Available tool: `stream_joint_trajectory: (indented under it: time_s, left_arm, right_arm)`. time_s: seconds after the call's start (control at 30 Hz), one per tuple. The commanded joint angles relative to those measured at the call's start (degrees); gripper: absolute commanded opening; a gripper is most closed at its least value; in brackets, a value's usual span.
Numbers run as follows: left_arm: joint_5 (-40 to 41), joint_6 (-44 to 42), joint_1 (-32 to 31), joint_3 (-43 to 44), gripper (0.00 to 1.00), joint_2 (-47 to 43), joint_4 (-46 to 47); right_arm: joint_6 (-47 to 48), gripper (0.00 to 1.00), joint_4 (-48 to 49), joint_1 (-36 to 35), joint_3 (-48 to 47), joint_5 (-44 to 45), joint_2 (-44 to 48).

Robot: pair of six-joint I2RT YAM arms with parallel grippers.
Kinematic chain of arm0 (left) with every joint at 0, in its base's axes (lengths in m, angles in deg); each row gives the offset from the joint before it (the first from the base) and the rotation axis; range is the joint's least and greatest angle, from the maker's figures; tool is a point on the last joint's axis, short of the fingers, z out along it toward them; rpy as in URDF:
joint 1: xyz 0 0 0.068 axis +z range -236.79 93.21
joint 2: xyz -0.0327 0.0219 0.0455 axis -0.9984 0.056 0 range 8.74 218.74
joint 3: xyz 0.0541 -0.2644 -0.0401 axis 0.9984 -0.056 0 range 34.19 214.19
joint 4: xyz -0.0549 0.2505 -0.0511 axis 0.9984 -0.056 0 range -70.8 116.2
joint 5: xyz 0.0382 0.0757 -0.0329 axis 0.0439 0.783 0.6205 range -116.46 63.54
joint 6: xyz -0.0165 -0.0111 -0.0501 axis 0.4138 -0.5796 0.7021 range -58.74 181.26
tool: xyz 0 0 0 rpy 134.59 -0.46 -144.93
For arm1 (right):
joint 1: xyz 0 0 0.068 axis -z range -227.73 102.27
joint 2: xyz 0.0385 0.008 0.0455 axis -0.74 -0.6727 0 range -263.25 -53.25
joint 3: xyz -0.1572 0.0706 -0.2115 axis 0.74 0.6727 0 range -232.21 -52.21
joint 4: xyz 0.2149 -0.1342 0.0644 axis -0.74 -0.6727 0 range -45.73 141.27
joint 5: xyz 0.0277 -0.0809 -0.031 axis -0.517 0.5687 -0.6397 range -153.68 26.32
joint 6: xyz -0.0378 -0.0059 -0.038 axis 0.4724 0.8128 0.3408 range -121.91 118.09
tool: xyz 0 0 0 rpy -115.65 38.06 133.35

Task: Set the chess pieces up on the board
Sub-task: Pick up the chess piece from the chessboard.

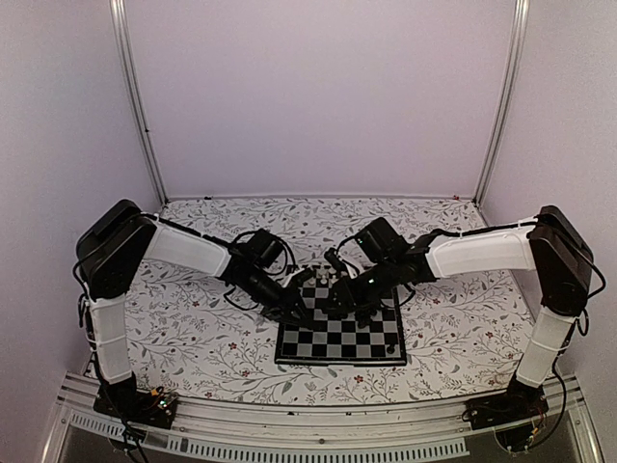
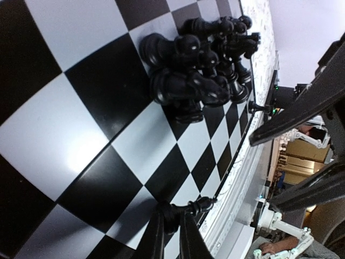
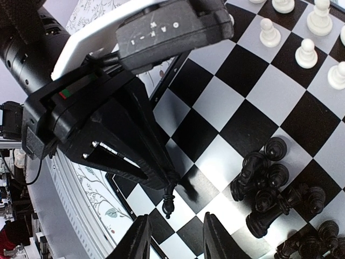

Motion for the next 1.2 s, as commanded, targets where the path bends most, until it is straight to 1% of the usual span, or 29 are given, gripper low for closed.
stream_joint_trajectory:
  time_s: [0.0,0.3,0.9,1.07,1.17]
  left_arm:
    - [-0.25,4.00,1.39,-4.03,0.10,0.25,3.61]
    - [-2.77,8.12,2.68,-6.16,0.10,-0.02,9.21]
    - [-3.50,8.83,2.69,-5.55,0.10,0.44,10.04]
    - [-3.68,8.88,2.69,-5.47,0.10,0.59,10.14]
    - [-3.70,8.85,2.78,-5.38,0.10,0.68,10.08]
  right_arm:
    - [-0.33,0.36,0.53,-0.52,0.11,-1.93,-1.03]
    - [1.22,0.36,-2.27,-1.91,-2.57,-2.69,-4.38]
    - [3.16,0.28,0.17,-2.89,-4.57,-5.24,-7.87]
    - [3.35,0.20,0.42,-2.84,-5.46,-5.69,-8.59]
    - [3.70,0.08,0.53,-2.89,-5.81,-5.97,-8.53]
